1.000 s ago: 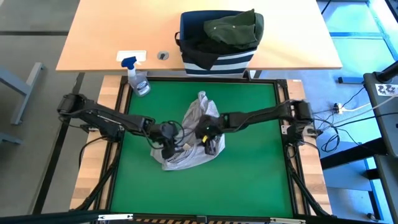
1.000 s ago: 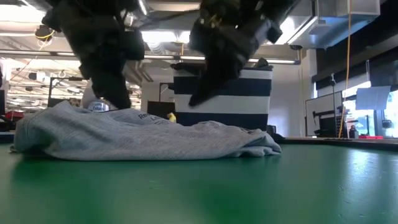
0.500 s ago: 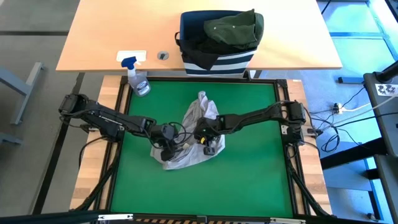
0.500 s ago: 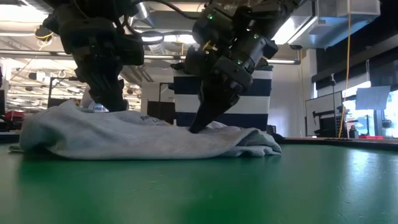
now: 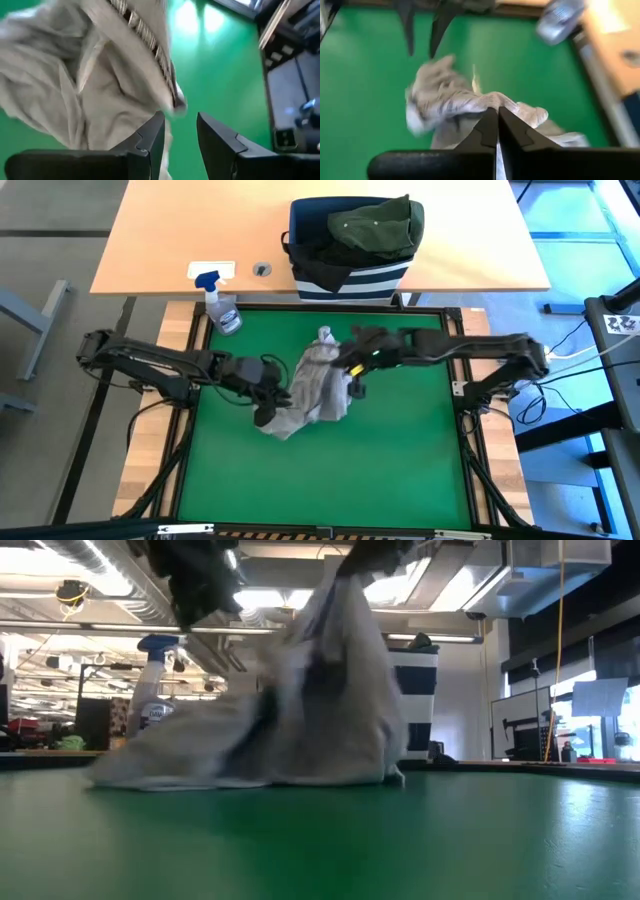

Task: Fold Laundry from Bin
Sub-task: Fold the gray shirt

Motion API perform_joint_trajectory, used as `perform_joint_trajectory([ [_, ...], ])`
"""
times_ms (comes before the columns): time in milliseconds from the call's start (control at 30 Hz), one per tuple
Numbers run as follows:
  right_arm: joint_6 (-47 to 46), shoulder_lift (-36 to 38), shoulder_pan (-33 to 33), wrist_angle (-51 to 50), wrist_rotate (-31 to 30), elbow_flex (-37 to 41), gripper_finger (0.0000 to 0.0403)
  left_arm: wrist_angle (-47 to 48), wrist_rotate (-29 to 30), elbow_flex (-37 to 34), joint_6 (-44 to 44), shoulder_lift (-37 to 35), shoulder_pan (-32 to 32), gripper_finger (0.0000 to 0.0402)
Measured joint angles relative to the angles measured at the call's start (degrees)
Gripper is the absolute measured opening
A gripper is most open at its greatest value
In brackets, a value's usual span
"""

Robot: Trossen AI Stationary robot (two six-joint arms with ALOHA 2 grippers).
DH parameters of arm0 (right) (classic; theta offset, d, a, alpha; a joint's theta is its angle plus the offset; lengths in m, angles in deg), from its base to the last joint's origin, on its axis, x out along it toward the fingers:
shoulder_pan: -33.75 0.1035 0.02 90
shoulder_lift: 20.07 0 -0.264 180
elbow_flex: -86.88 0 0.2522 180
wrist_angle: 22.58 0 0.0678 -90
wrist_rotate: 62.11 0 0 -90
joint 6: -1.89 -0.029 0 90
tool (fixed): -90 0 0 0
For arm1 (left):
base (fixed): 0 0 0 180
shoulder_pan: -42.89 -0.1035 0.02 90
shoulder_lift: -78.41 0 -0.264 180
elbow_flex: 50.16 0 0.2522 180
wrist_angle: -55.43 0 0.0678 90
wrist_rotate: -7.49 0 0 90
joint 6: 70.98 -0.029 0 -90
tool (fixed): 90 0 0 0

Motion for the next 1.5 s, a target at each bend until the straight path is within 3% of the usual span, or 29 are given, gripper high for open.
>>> perform_joint_trajectory([
  [200,-2.0,3.7,-0.8,-1.8,-4.1,-0.4,0.0002,-3.7,1.6,0.0,0.0,1.5,-2.6,0.0153],
  [467,-2.0,3.5,-1.5,-2.4,-8.6,-0.4,0.0004,-15.0,2.5,-0.2,0.0,11.3,-1.2,0.0197],
  [700,-3.3,3.5,-3.2,-2.0,-10.5,-0.4,0.0004,-26.2,5.6,-0.2,0.5,19.3,0.8,0.0198],
  [933,-3.3,3.5,-3.3,-1.9,-10.4,-0.4,0.0005,-34.0,16.2,-0.2,0.2,25.5,1.8,0.0188],
  [1233,-3.3,3.5,-3.3,-1.9,-9.4,-0.4,0.0005,-47.5,18.7,-0.2,-0.2,31.7,1.6,0.0184],
  [1367,-3.2,3.4,-3.3,-1.9,-9.4,-0.4,0.0005,-47.5,25.0,-0.2,-0.2,32.3,1.0,0.0183],
  [1500,-3.0,3.4,-3.3,-1.9,-9.4,-0.4,0.0005,-47.7,26.2,-0.2,-1.7,32.3,0.0,0.0169],
])
